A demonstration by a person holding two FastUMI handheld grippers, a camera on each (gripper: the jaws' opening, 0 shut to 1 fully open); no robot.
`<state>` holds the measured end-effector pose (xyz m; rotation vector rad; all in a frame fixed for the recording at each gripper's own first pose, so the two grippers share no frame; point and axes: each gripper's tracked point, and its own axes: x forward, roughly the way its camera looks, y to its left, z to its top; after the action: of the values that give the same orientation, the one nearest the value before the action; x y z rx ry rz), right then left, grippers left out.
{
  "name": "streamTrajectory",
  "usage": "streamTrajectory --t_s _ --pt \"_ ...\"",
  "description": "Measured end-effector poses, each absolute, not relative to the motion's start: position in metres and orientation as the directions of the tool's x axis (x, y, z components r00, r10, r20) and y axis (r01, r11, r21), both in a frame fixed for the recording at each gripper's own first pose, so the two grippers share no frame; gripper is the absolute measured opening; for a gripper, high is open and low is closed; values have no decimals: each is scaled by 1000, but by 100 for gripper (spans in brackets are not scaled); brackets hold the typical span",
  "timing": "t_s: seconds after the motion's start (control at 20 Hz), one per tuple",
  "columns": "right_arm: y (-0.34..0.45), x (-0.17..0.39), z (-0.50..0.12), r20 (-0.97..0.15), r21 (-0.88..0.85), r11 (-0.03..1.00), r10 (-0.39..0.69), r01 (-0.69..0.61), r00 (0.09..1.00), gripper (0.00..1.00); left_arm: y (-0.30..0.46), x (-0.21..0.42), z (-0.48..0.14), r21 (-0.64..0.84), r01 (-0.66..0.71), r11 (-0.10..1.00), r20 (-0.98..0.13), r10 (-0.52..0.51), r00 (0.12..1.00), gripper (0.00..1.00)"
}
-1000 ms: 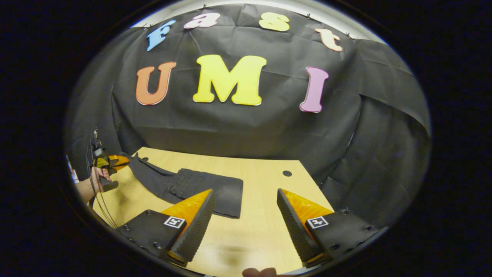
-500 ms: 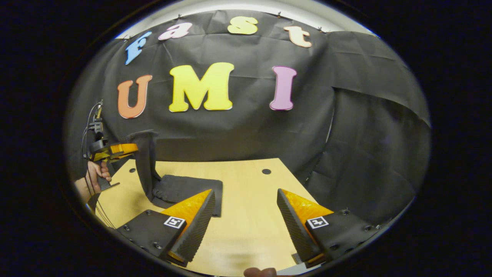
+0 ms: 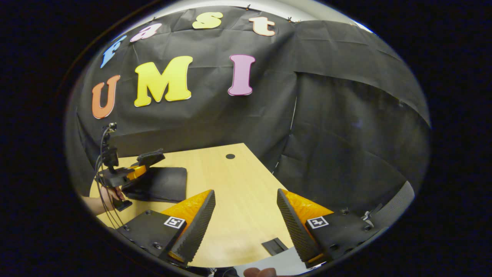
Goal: Grasp the waist and the cuffs of the jeans and fold them to make the two legs overlap; first hold the waist and fold one-third of the jeans toward the cuffs, then hold the cuffs and fold the remaining one-third in the same direction to finish folding.
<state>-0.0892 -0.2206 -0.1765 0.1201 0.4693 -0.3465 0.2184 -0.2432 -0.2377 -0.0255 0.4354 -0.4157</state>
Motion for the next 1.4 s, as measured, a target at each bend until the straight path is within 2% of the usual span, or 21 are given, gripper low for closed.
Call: streamTrajectory --t_s 0.15,0.4,0.5,0.55,0.6,0.75,0.9,1.05,1.2,1.4 --pt "-228 -85 -188 -483 26 938 -291 346 826 99 -254 216 -274 -30 386 922 -470 -354 809 8" --pt "-234 -64 -199 -500 29 953 -247 301 830 98 -261 214 -303 -39 342 939 -524 -311 793 13" --pt "-235 -55 -202 -502 44 960 -219 277 837 99 -267 211 -307 -47 346 937 -540 -315 780 19" --pt "-236 -52 -203 -502 53 963 -203 264 841 98 -271 208 -306 -57 350 935 -539 -324 778 34" --pt "-238 -49 -203 -502 63 966 -187 251 845 98 -278 204 -299 -79 359 930 -539 -343 769 58" --pt "-232 -29 -199 -476 62 978 -146 199 867 99 -286 194 -285 -84 358 930 -536 -345 771 100" --pt "-187 15 -187 -420 47 997 -41 67 907 99 -280 181 -239 -122 316 941 -483 -335 809 100" --pt "-144 41 -171 -366 75 996 64 -39 928 100 -249 171 -180 -117 258 959 -420 -283 862 100" --pt "-103 59 -125 -265 92 990 132 -111 955 100 -194 166 -100 -88 162 983 -298 -181 937 100" --pt "-42 58 -52 -119 150 971 206 -188 971 100 -131 143 -4 -109 65 992 -139 -80 987 99"
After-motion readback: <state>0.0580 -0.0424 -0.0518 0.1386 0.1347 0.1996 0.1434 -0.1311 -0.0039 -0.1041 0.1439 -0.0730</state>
